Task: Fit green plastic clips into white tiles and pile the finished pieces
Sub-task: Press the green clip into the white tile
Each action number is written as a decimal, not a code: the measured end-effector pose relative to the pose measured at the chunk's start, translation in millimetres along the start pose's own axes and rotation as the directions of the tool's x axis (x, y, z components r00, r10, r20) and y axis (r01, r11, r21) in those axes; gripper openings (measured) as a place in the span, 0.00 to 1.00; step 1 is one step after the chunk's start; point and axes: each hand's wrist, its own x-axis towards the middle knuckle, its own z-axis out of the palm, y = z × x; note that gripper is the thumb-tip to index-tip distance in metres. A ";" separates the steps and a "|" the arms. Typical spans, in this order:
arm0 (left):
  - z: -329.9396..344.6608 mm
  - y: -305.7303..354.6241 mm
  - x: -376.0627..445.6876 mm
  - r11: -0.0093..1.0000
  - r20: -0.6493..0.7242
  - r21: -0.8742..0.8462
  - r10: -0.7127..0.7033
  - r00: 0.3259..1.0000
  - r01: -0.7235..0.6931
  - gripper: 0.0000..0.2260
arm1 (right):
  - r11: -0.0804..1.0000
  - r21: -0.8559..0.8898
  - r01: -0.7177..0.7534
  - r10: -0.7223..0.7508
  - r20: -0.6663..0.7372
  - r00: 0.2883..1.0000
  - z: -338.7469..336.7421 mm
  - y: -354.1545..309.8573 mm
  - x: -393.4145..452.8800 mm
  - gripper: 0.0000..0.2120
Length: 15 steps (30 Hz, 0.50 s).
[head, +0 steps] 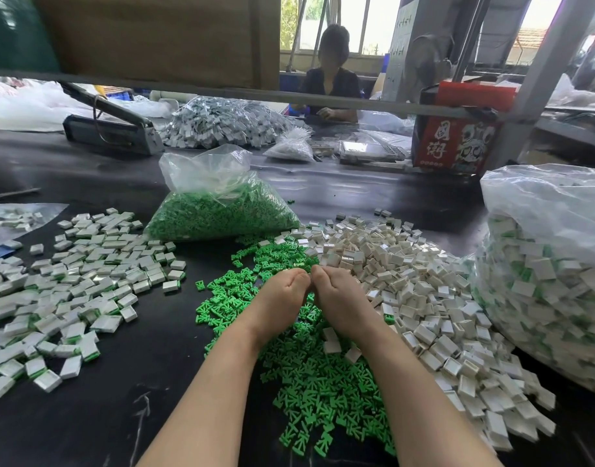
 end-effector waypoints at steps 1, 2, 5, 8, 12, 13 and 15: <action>1.1 -0.2 0.5 1.000 0.003 0.012 -0.009 1.000 0.009 0.16 | 1.000 -0.015 0.006 -0.006 -0.012 1.000 0.8 1.3 0.4 0.23; 2.3 -0.5 0.8 1.000 0.006 0.023 -0.017 1.000 0.016 0.16 | 0.999 -0.030 0.011 -0.012 -0.024 1.000 1.6 2.5 0.8 0.24; 5.6 -1.1 0.8 0.999 0.011 0.029 -0.021 1.000 0.021 0.15 | 0.998 -0.064 0.021 -0.025 -0.055 0.998 4.3 5.0 0.1 0.23; 10.4 -2.1 2.0 0.999 -0.005 0.031 -0.024 1.000 0.024 0.15 | 0.998 -0.067 -0.017 0.011 -0.091 0.996 6.9 6.4 -0.6 0.22; 14.4 -1.0 2.1 0.999 -0.007 0.002 -0.033 0.999 0.033 0.14 | 0.995 -0.094 -0.036 0.025 -0.117 0.993 7.3 10.8 0.5 0.23; 15.0 -1.0 2.0 0.999 -0.004 -0.003 -0.034 0.999 0.034 0.14 | 0.993 -0.109 -0.036 0.023 -0.118 0.993 7.3 11.8 0.6 0.23; 15.8 -1.5 1.7 0.999 -0.012 -0.013 -0.034 0.999 0.034 0.14 | 0.992 -0.124 -0.036 0.021 -0.120 0.993 7.4 12.2 0.6 0.24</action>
